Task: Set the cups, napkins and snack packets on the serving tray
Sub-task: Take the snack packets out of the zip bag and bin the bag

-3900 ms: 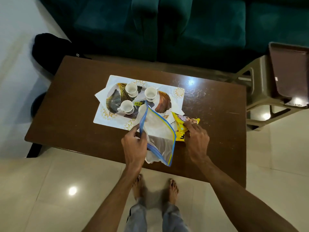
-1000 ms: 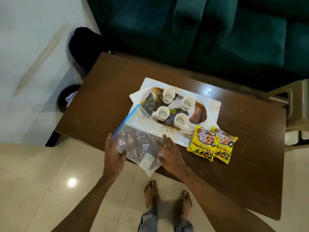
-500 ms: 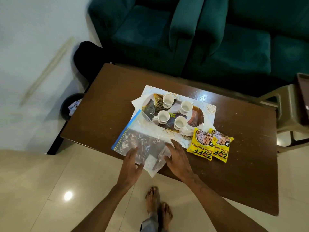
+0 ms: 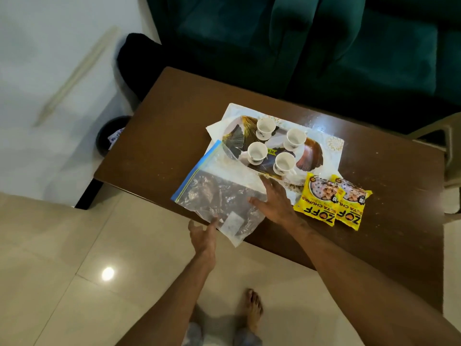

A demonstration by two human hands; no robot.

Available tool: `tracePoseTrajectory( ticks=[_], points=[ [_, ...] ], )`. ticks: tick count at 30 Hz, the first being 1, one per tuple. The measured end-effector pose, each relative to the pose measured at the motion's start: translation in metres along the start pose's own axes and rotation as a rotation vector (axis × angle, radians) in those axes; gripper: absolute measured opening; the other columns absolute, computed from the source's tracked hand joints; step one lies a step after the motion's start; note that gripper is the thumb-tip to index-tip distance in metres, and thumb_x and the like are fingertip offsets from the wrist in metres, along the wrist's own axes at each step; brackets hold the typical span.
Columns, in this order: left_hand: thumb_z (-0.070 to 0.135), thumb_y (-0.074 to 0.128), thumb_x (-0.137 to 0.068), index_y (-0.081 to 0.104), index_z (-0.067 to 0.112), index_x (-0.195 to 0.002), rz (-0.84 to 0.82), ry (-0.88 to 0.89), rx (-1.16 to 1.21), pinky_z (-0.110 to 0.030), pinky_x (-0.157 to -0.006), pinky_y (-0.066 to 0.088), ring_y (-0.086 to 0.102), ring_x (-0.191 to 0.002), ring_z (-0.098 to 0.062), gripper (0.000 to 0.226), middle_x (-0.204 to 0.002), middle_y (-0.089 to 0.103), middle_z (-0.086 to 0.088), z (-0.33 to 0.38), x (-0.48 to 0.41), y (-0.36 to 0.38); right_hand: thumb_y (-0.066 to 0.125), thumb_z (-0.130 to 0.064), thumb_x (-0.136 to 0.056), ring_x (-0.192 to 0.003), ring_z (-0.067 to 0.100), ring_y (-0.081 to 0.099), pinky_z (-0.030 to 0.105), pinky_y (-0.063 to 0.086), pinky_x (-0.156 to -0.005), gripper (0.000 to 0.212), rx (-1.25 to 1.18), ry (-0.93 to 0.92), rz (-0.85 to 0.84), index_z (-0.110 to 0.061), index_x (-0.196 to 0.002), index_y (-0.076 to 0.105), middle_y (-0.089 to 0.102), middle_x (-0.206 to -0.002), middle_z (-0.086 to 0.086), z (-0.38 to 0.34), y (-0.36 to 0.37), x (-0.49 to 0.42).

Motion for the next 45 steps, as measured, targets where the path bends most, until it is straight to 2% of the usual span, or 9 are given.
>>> tracePoseTrajectory(
  ticks=[3, 7, 10, 12, 17, 21, 28, 41, 45],
  points=[
    [0.027, 0.078, -0.086, 0.03, 0.024, -0.152, -0.077, 0.023, 0.065, -0.042, -0.084, 0.057, 0.063, -0.11, -0.026, 0.082, -0.131, 0.063, -0.01, 0.007, -0.012, 0.006, 0.064, -0.052, -0.091, -0.145, 0.036, 0.026, 0.048, 0.028, -0.117, 0.079, -0.056, 0.037, -0.056, -0.033, -0.156, 0.025, 0.031, -0.156, 0.012, 0.001, 0.019, -0.01],
    [0.013, 0.08, -0.083, 0.046, 0.017, -0.136, -0.158, 0.089, 0.057, -0.031, -0.06, 0.053, 0.067, -0.087, -0.019, 0.064, -0.11, 0.068, -0.008, 0.023, -0.021, 0.002, 0.074, -0.026, -0.083, -0.122, 0.027, 0.055, 0.039, 0.045, -0.103, 0.051, -0.171, 0.032, -0.011, -0.025, -0.132, 0.058, 0.059, -0.129, 0.009, -0.013, 0.038, -0.003],
    [0.008, 0.078, -0.079, 0.051, 0.017, -0.132, -0.186, 0.248, 0.005, -0.042, -0.069, 0.059, 0.069, -0.083, -0.025, 0.06, -0.098, 0.071, -0.009, 0.045, -0.021, -0.018, 0.078, -0.009, -0.077, -0.099, 0.017, 0.065, 0.039, 0.055, -0.09, 0.034, -0.347, 0.022, 0.05, -0.022, -0.107, 0.069, 0.068, -0.103, -0.003, -0.03, 0.046, 0.013],
    [0.017, 0.077, -0.077, 0.053, 0.024, -0.127, -0.207, 0.345, 0.006, -0.045, -0.07, 0.059, 0.07, -0.083, -0.026, 0.056, -0.097, 0.072, -0.008, 0.066, -0.014, -0.036, 0.077, -0.006, -0.078, -0.089, 0.007, 0.063, 0.027, 0.053, -0.08, 0.029, -0.416, 0.014, 0.109, -0.023, -0.101, 0.07, 0.066, -0.093, -0.01, -0.049, 0.045, 0.028],
    [0.019, 0.081, -0.082, 0.054, 0.023, -0.129, -0.233, 0.499, 0.068, -0.029, -0.058, 0.051, 0.064, -0.072, -0.02, 0.055, -0.094, 0.07, -0.008, 0.123, 0.006, -0.09, 0.079, -0.007, -0.078, -0.096, 0.009, 0.061, 0.028, 0.052, -0.082, 0.041, -0.578, -0.056, 0.217, -0.026, -0.111, 0.063, 0.066, -0.101, -0.006, -0.114, 0.036, 0.053],
    [0.019, 0.074, -0.086, 0.055, 0.023, -0.13, -0.225, 0.592, 0.068, -0.043, -0.06, 0.055, 0.064, -0.073, -0.031, 0.049, -0.089, 0.066, -0.009, 0.172, 0.022, -0.141, 0.08, -0.014, -0.082, -0.101, 0.012, 0.063, 0.028, 0.055, -0.084, 0.056, -0.629, -0.111, 0.224, -0.033, -0.129, 0.057, 0.065, -0.106, -0.002, -0.185, 0.028, 0.067],
    [0.025, 0.07, -0.085, 0.052, 0.025, -0.135, -0.19, 0.705, 0.055, -0.045, -0.073, 0.059, 0.068, -0.083, -0.031, 0.053, -0.091, 0.069, 0.007, 0.266, 0.038, -0.237, 0.073, -0.019, -0.089, -0.108, 0.003, 0.059, 0.022, 0.049, -0.092, 0.056, -0.536, -0.232, 0.208, -0.039, -0.138, 0.053, 0.063, -0.112, -0.007, -0.32, 0.02, 0.088],
    [0.023, 0.071, -0.091, 0.052, 0.028, -0.135, -0.135, 0.75, 0.094, -0.035, -0.078, 0.06, 0.071, -0.1, -0.024, 0.048, -0.113, 0.071, -0.003, 0.4, -0.061, -0.301, 0.069, -0.018, -0.091, -0.102, 0.007, 0.066, 0.031, 0.056, -0.091, 0.052, -0.37, -0.322, 0.122, -0.03, -0.14, 0.054, 0.069, -0.108, -0.009, -0.48, 0.051, -0.03],
    [0.011, 0.067, -0.094, 0.05, 0.026, -0.137, -0.098, 0.755, 0.038, -0.032, -0.084, 0.059, 0.069, -0.107, -0.023, 0.049, -0.122, 0.068, -0.004, 0.439, -0.104, -0.305, 0.07, -0.018, -0.09, -0.113, 0.011, 0.058, 0.035, 0.035, -0.103, 0.054, -0.234, -0.352, 0.13, -0.027, -0.14, 0.052, 0.069, -0.112, -0.01, -0.519, 0.063, -0.08]
  ],
)
Point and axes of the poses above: each hand's wrist, its own x-axis away from the middle knuckle, its own y-axis out of the palm, z = x × y, the point moved 6 cm from there along -x, towards the middle knuckle
